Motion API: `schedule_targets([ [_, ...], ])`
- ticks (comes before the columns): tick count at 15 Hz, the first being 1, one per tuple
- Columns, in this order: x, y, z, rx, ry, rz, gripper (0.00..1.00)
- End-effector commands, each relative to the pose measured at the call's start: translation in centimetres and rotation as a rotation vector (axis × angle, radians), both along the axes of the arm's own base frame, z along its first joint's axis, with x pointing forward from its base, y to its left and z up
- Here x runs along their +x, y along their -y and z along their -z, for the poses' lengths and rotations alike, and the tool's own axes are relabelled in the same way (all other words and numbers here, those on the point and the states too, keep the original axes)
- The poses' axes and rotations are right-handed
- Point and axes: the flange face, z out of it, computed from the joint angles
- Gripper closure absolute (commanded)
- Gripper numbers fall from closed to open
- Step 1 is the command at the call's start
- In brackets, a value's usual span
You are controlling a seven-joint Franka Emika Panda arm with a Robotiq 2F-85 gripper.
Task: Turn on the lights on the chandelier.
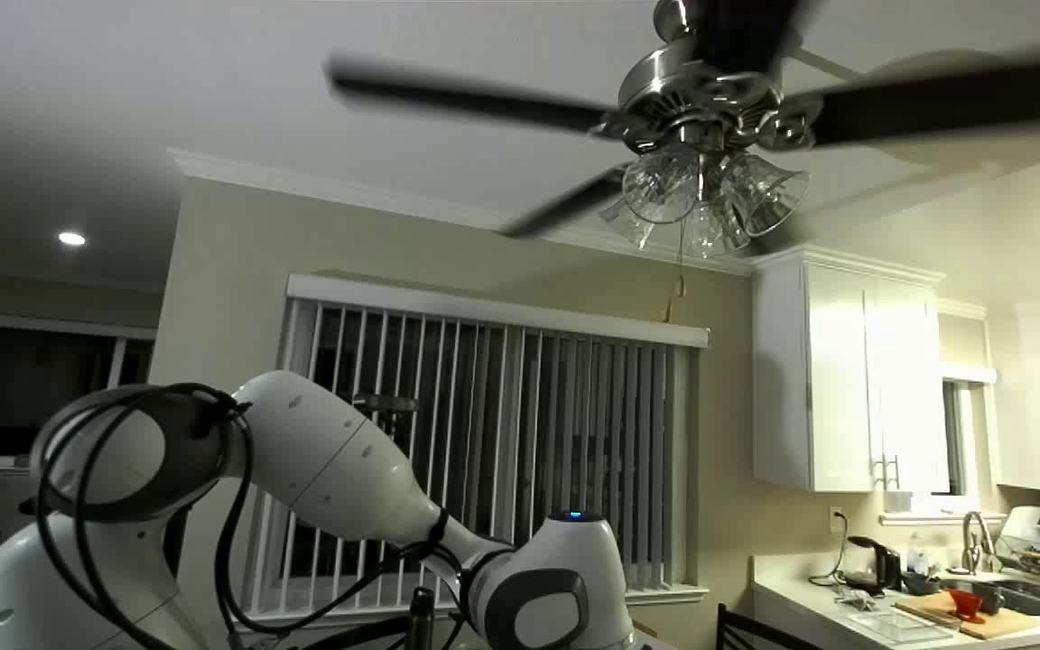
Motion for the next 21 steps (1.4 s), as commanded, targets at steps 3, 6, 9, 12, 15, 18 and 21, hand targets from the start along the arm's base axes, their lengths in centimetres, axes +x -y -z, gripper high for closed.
schedule_targets([
  [3,0.0,0.0,-0.1,0.0,-0.001,0.0,0.0],
  [6,0.0,0.0,-0.1,0.0,-0.001,0.0,0.0],
  [9,0.9,-4.2,-2.1,0.032,0.144,-0.12,0.0],
  [12,1.0,-8.6,-6.2,0.055,0.299,-0.224,0.0],
  [15,1.4,-11.8,-11.0,0.094,0.458,-0.311,0.0],
  [18,1.3,-14.7,-17.8,0.147,0.622,-0.372,0.0],
  [21,1.6,-16.9,-23.6,0.205,0.748,-0.424,0.0],
])
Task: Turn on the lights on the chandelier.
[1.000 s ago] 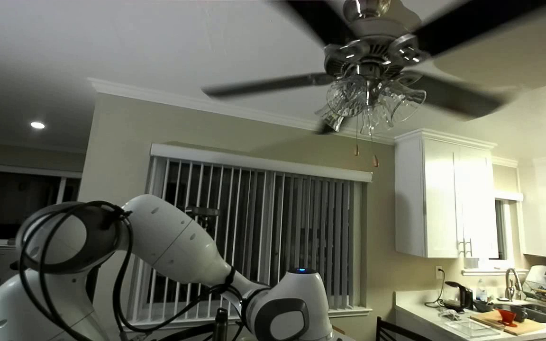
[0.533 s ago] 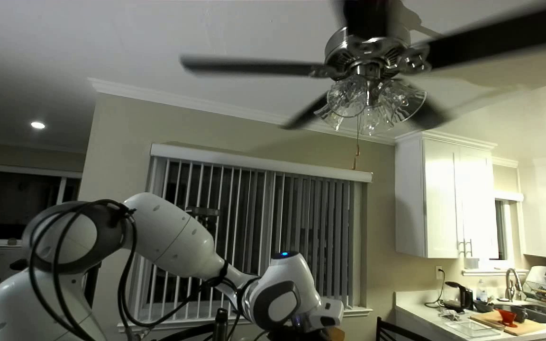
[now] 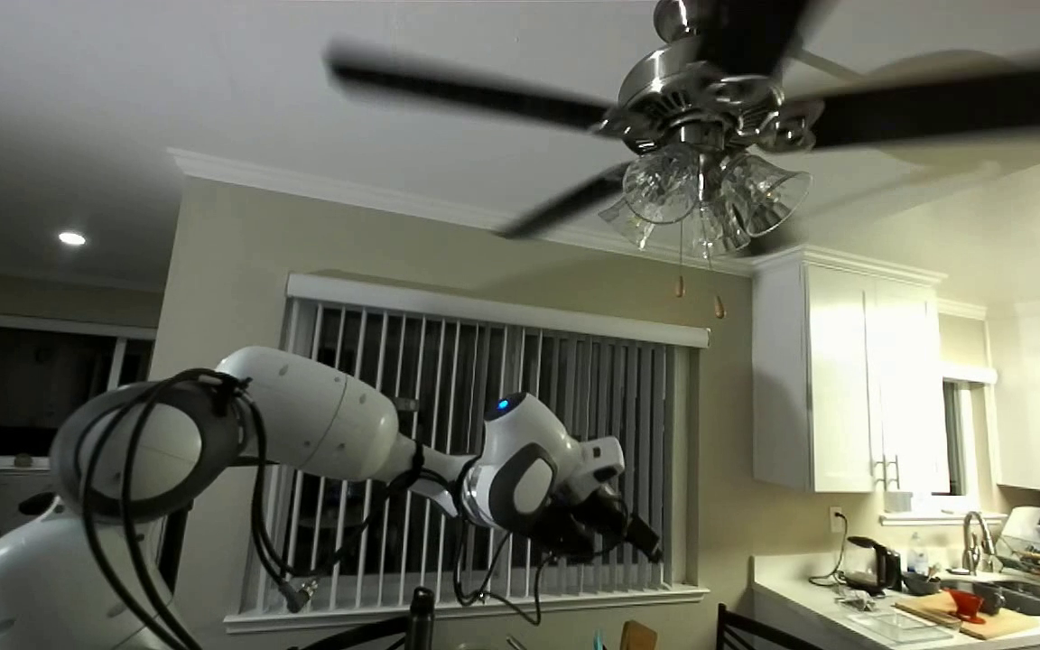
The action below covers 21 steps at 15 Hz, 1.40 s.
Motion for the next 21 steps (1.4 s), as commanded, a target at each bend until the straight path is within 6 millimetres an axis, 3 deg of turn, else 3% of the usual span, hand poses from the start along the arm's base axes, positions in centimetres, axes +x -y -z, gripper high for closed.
schedule_targets([
  [1,0.9,-2.6,-6.2,0.042,0.124,-0.081,0.0],
  [5,0.3,-5.3,-12.0,0.071,0.245,-0.149,0.0],
  [8,0.4,-6.7,-15.2,0.085,0.337,-0.174,0.0],
  [10,0.5,-6.9,-17.4,0.111,0.393,-0.169,0.0],
  [13,0.4,-5.5,-21.1,0.172,0.485,-0.135,0.0],
  [14,0.5,-5.1,-21.8,0.182,0.491,-0.123,0.0],
  [15,0.1,-5.5,-20.5,0.163,0.45,-0.142,0.0],
  [17,0.3,-4.9,-21.7,0.171,0.472,-0.129,0.0],
  [21,0.3,-5.0,-21.8,0.171,0.472,-0.131,0.0],
])
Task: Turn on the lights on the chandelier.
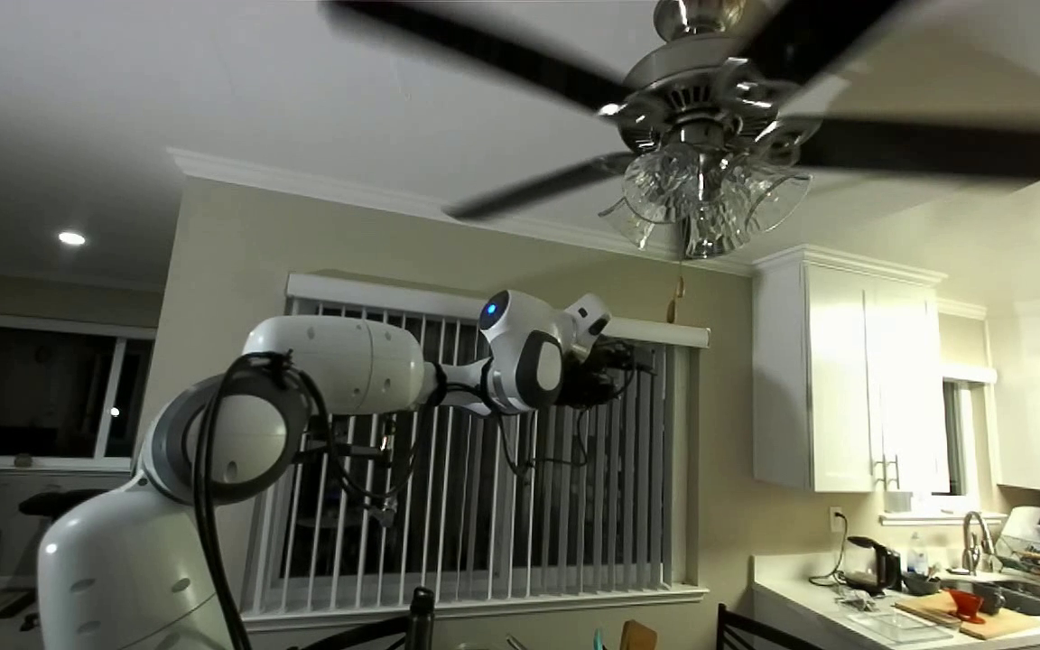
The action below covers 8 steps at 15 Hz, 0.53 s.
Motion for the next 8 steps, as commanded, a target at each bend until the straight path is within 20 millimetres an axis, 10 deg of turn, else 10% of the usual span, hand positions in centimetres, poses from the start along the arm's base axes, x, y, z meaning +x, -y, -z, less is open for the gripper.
schedule_targets([
  [1,0.1,-0.1,-0.1,0.0,-0.001,-0.001,0.0],
  [8,3.3,5.3,-4.7,0.138,0.281,0.202,0.0],
])
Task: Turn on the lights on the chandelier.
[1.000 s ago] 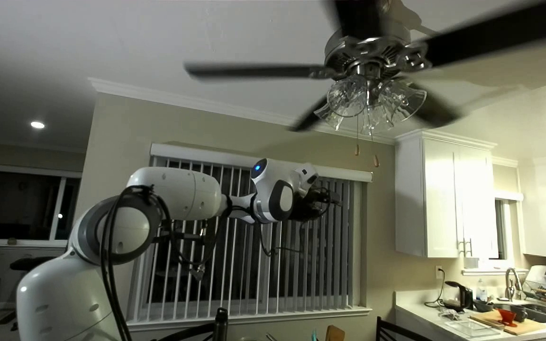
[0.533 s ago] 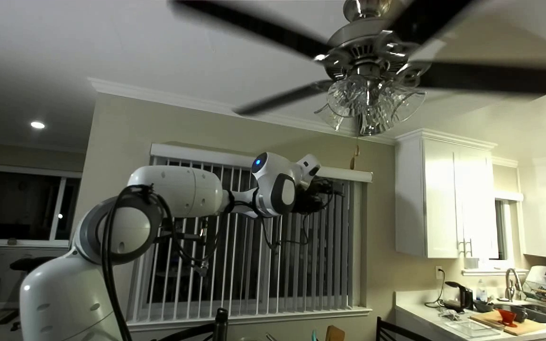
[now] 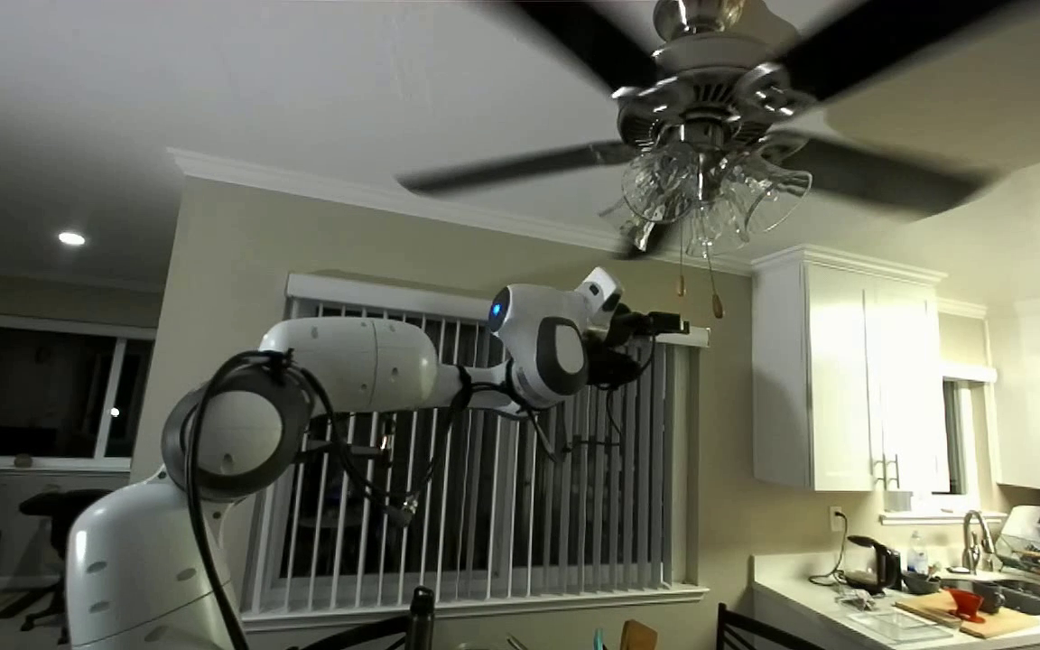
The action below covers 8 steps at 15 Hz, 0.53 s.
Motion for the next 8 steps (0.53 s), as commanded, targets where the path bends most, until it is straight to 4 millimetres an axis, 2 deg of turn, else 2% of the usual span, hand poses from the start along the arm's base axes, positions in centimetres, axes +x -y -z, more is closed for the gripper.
schedule_targets([
  [1,1.6,1.3,-1.4,0.028,0.11,0.068,0.0],
  [3,2.1,1.0,-1.6,0.021,0.138,0.086,0.0],
  [8,2.4,-1.8,-1.6,-0.007,0.137,0.074,0.0],
])
